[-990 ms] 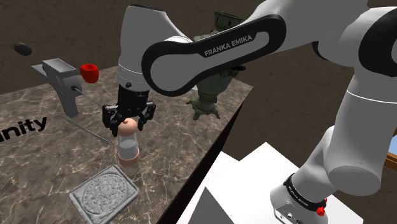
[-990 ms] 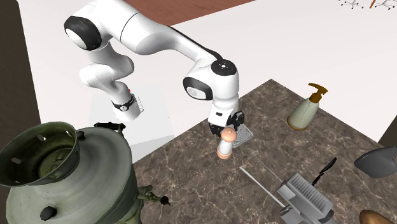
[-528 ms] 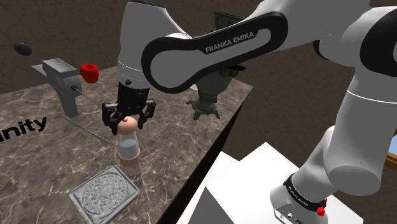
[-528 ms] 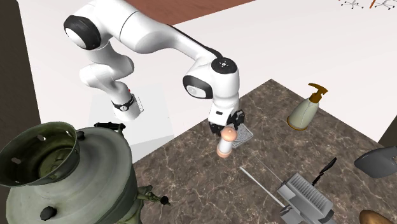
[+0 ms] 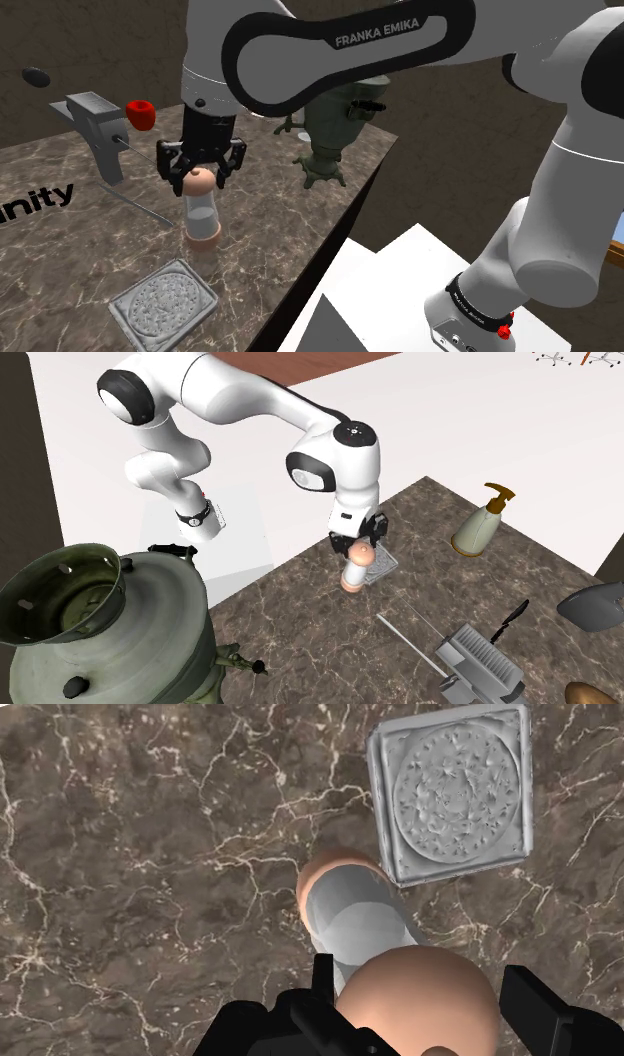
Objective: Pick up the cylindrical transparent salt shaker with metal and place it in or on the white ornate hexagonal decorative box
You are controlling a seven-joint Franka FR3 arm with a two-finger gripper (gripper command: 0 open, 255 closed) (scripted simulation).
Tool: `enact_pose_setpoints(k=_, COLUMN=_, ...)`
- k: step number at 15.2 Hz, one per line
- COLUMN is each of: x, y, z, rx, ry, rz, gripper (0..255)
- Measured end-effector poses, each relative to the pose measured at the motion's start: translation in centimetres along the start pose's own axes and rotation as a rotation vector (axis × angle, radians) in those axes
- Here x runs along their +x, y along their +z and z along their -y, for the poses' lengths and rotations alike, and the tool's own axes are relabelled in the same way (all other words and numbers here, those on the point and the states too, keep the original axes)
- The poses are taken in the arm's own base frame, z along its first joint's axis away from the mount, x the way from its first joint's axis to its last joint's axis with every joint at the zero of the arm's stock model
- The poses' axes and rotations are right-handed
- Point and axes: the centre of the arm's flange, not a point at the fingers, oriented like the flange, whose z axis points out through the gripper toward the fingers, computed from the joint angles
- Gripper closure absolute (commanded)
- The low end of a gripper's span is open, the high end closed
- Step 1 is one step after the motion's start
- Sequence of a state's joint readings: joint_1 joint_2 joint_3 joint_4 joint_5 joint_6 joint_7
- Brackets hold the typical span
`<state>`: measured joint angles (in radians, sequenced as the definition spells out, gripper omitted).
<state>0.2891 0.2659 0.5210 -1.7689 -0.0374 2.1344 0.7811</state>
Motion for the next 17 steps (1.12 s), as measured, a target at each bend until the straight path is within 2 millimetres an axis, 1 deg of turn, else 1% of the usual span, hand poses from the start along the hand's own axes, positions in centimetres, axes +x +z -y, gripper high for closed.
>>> enact_pose_setpoints(k=17, x=0.2, y=-8.9, z=1.6, rx=0.000, ry=0.000, rz=0.000, gripper=255)
